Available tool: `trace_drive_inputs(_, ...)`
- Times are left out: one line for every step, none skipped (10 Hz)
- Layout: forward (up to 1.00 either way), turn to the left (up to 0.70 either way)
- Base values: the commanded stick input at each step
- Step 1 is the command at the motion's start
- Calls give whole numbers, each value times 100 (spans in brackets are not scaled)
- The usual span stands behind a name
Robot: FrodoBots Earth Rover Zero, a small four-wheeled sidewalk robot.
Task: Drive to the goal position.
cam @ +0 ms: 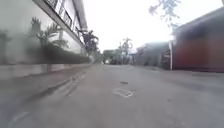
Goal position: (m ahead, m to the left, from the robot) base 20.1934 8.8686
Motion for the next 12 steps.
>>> trace_drive_inputs(100, 0)
trace_drive_inputs(100, 0)
trace_drive_inputs(100, 0)
trace_drive_inputs(100, 0)
trace_drive_inputs(100, 0)
trace_drive_inputs(100, 0)
trace_drive_inputs(100, 0)
trace_drive_inputs(100, 0)
trace_drive_inputs(100, 0)
trace_drive_inputs(100, 0)
trace_drive_inputs(100, 0)
trace_drive_inputs(100, 0)
